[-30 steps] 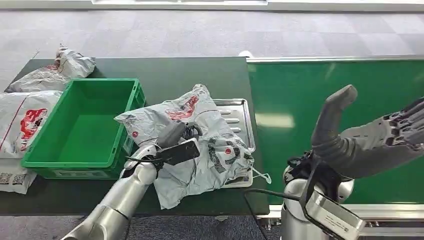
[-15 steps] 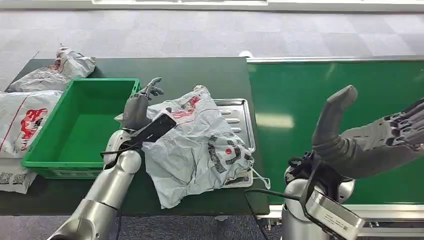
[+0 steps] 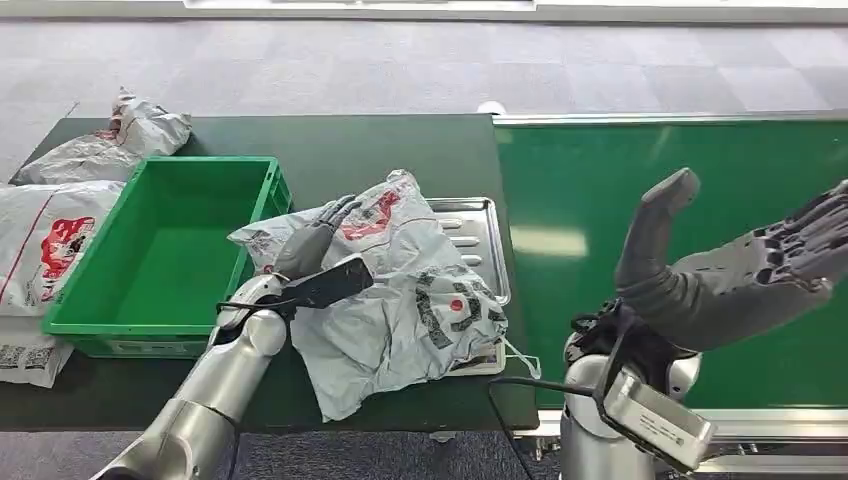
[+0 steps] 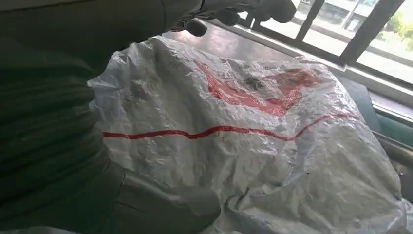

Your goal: Moved the parcel from conveyor to table for the left to box.

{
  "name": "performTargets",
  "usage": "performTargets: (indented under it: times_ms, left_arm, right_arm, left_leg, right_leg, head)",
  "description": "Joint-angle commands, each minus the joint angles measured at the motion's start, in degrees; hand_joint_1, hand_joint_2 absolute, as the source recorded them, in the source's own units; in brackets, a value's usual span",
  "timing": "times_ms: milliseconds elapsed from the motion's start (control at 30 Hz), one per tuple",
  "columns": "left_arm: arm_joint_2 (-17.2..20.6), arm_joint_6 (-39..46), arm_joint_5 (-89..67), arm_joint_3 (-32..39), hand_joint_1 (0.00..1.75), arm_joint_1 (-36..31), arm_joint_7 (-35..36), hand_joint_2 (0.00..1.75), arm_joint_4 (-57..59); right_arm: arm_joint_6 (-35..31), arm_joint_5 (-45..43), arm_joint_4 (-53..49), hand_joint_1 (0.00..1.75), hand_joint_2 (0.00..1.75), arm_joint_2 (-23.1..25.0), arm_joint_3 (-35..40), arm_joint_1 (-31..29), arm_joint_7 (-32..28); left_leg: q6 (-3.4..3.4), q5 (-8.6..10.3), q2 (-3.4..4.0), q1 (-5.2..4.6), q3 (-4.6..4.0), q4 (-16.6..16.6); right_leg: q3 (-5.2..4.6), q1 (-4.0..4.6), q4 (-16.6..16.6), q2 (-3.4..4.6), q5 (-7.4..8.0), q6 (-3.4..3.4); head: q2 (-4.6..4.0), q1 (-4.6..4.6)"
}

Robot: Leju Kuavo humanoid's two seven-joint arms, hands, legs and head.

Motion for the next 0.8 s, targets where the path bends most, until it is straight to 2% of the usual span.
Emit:
performTargets:
  times_ms: [33, 400, 433, 467, 800]
  left_arm:
    - [1.39, -1.28, -0.51, -3.20, 0.00, -4.08, -0.12, 1.75, 7.32]
    - [1.71, -1.75, -0.78, -3.21, 0.00, -4.74, -1.08, 1.75, 7.71]
    - [1.78, -1.90, -0.87, -3.35, 1.03, -4.74, -1.45, 1.75, 7.78]
    - [1.76, -2.15, -0.75, -3.31, 1.75, -4.72, -1.86, 1.75, 7.88]
    - [2.24, -4.10, -0.74, -3.48, 1.75, -4.77, -3.67, 1.75, 9.20]
  right_arm:
    - [-0.11, -0.16, 3.27, 0.00, 1.75, 0.02, 0.05, 0.21, -0.05]
    - [-0.11, -0.10, 2.57, 0.00, 1.75, 0.02, -0.23, 0.63, 0.05]
    - [-0.11, -0.05, 2.54, 0.00, 1.75, 0.02, -0.26, 0.62, 0.16]
    - [-0.11, -0.03, 2.51, 0.00, 1.75, 0.02, -0.21, 0.69, 0.25]
    - [-0.11, -0.30, 1.78, 0.00, 1.75, 0.02, -0.33, 1.08, 0.50]
  left_leg:
    - [0.01, 0.00, 0.02, 0.03, 0.09, -0.04]
    - [0.00, 0.00, 0.00, 0.02, 0.09, -0.05]
    - [0.00, 0.00, 0.00, 0.04, 0.13, -0.08]
    - [0.00, -0.01, 0.02, 0.03, 0.14, -0.08]
    - [0.00, -0.01, 0.01, 0.04, 0.11, -0.06]
  right_leg:
    - [0.11, 0.04, -0.07, -0.03, 0.00, -0.02]
    - [0.10, 0.03, -0.06, -0.05, 0.00, -0.04]
    - [0.15, 0.05, -0.10, -0.07, 0.00, -0.05]
    - [0.15, 0.04, -0.09, -0.05, 0.00, -0.05]
    - [0.12, 0.04, -0.08, -0.05, 0.00, -0.04]
  head:
    - [0.00, 0.00]
    - [0.00, 0.00]
    - [0.00, 0.00]
    - [0.00, 0.00]
    - [0.00, 0.00]
